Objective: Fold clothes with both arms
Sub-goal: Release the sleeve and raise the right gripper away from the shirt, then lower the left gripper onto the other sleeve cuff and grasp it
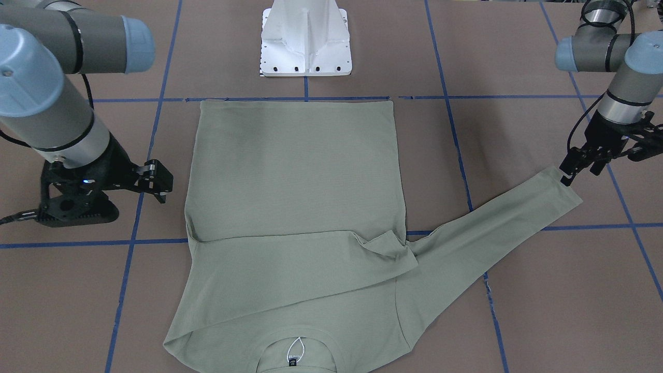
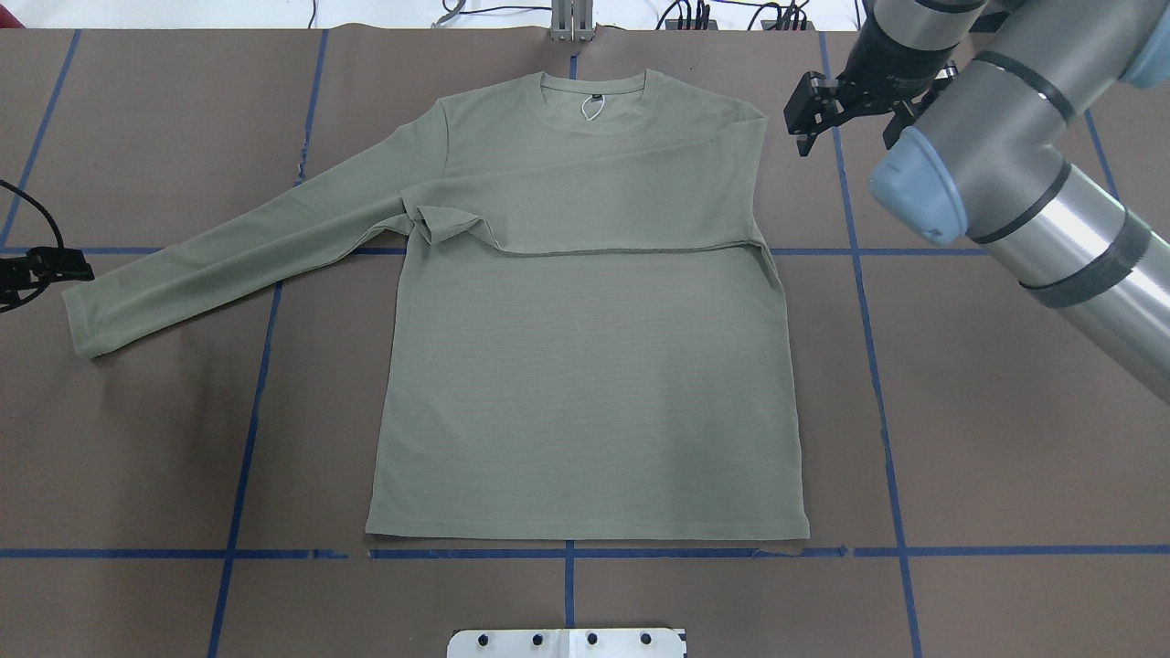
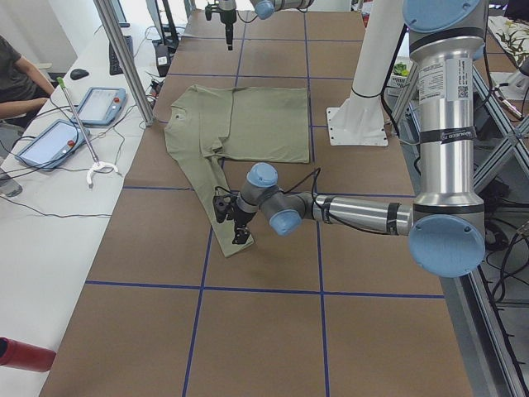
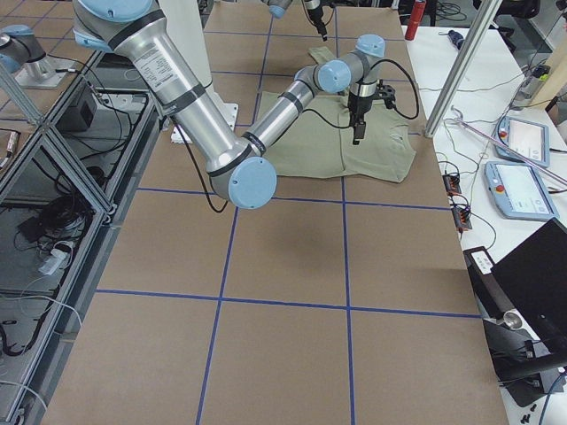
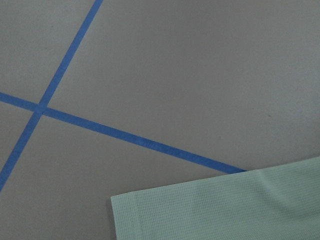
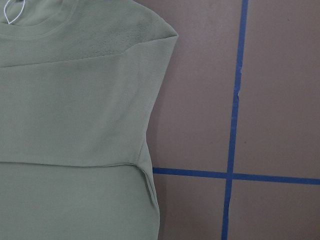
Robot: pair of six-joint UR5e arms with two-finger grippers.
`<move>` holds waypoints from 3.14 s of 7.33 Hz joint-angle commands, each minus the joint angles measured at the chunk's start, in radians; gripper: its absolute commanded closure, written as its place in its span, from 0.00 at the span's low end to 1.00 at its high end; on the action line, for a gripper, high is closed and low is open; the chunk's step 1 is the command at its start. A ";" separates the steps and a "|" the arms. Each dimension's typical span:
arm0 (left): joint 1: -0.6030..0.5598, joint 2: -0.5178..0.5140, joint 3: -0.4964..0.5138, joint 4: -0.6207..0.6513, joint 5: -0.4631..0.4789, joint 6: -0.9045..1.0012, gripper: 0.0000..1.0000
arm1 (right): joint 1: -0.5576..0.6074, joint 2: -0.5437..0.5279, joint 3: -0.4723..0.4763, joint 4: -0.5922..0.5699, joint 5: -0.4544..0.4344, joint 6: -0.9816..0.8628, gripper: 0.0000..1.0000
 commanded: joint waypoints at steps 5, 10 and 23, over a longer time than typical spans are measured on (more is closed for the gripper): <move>0.061 -0.010 0.089 -0.005 0.071 -0.021 0.00 | 0.023 -0.089 0.097 0.004 0.033 -0.006 0.00; 0.109 -0.010 0.092 -0.006 0.085 -0.090 0.04 | 0.023 -0.089 0.105 0.004 0.033 -0.006 0.00; 0.116 -0.010 0.092 -0.003 0.085 -0.094 0.18 | 0.025 -0.089 0.120 0.002 0.030 -0.006 0.00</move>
